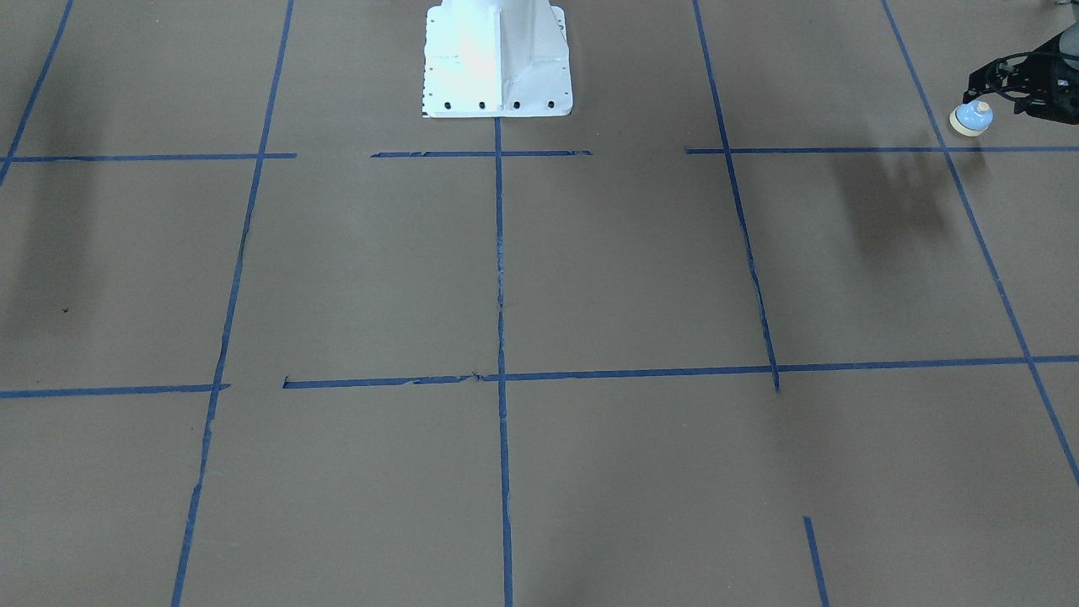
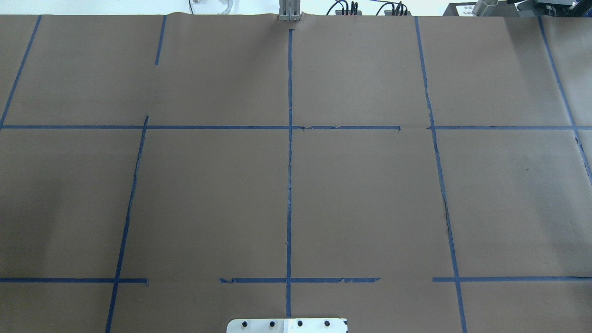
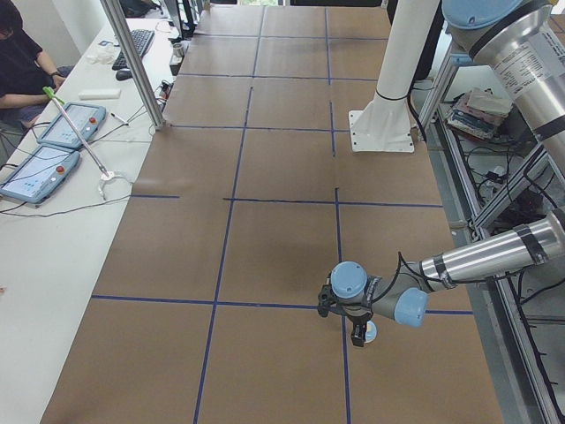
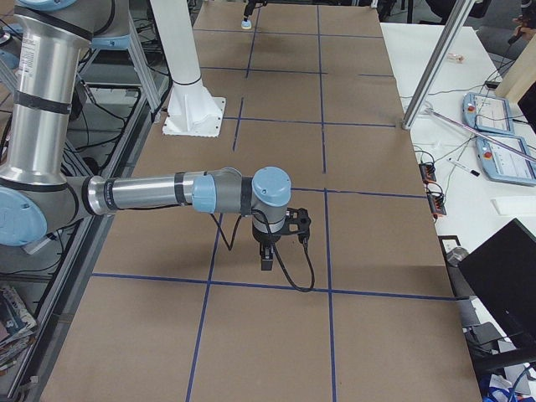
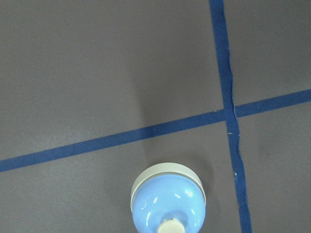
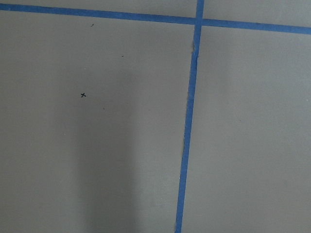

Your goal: Place and press bell with both arms

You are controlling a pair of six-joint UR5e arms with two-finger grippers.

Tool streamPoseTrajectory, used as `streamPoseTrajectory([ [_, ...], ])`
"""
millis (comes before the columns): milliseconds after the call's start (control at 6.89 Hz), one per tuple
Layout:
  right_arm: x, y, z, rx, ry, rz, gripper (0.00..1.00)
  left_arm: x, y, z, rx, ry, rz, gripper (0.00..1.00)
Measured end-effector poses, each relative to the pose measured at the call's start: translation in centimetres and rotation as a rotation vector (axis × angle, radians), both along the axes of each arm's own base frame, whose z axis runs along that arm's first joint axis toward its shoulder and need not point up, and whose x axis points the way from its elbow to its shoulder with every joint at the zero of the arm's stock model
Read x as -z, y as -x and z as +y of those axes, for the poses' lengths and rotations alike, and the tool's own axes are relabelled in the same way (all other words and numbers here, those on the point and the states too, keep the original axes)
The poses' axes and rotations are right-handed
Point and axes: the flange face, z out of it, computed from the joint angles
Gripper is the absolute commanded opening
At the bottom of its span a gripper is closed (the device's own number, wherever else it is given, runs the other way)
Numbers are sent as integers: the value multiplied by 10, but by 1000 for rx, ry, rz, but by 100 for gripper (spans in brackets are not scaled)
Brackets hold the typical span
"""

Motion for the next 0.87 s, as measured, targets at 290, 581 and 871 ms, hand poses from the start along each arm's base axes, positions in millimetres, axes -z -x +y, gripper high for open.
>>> streamPoseTrajectory([
  [290,-1,0,1,0,0,1,100,-16,-19,-3,-49,25,-24,100],
  [581,0,-1,1,-1,-1,1,100,-23,-23,-1,-69,34,-33,100],
  [871,1,-1,1,-1,-2,1,100,-30,-23,2,-78,47,-42,100],
])
